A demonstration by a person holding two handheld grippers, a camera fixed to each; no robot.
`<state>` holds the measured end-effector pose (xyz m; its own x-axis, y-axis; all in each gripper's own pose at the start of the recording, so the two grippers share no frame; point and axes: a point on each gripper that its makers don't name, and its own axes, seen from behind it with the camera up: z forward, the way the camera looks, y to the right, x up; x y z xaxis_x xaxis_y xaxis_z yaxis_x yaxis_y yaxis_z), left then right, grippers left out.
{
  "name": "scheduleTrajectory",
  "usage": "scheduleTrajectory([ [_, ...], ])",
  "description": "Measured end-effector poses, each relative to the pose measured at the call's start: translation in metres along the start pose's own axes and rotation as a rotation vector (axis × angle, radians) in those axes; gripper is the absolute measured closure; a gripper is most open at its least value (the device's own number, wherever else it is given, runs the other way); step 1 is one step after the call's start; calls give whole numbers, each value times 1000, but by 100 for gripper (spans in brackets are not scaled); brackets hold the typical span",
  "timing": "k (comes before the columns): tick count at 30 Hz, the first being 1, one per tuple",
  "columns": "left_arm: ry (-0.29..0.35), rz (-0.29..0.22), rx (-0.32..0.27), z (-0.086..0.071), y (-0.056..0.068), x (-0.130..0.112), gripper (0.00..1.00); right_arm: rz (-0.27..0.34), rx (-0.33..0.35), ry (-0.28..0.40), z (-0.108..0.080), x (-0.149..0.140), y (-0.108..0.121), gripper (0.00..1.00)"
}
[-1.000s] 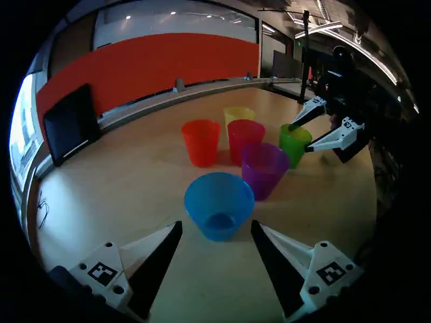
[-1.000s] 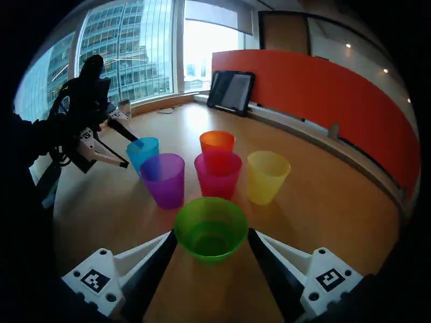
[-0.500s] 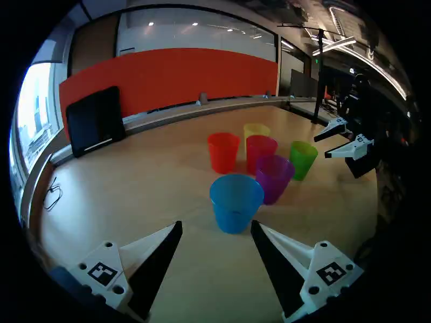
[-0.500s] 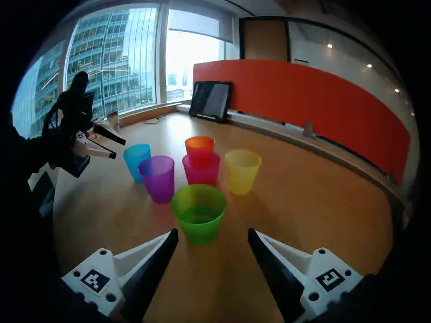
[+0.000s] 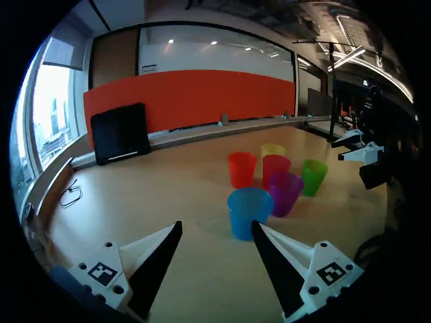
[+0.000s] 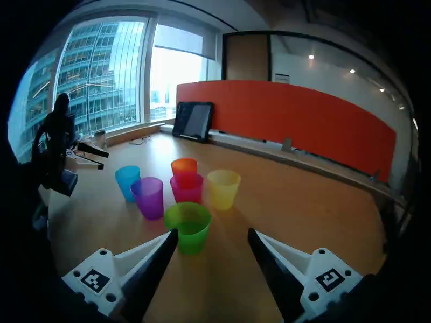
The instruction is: Pour water
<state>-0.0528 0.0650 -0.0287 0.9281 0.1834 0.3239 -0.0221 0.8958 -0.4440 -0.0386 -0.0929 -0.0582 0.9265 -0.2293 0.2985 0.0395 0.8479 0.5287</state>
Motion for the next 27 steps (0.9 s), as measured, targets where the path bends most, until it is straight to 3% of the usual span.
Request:
scheduleTrajectory([
  [6, 92, -12, 79, -11, -16, 20, 6, 30, -94, 74, -5, 17, 17, 0],
  [13, 223, 10, 188, -29, -34, 51, 6, 50, -210, 188, -14, 40, 41, 0],
  [21, 318, 28, 299, -43, -46, 69, 6, 102, -330, 325, -30, 67, 66, 0],
  [27, 378, 6, 359, -50, -48, 80, 6, 133, -421, 411, -46, 80, 82, 0],
])
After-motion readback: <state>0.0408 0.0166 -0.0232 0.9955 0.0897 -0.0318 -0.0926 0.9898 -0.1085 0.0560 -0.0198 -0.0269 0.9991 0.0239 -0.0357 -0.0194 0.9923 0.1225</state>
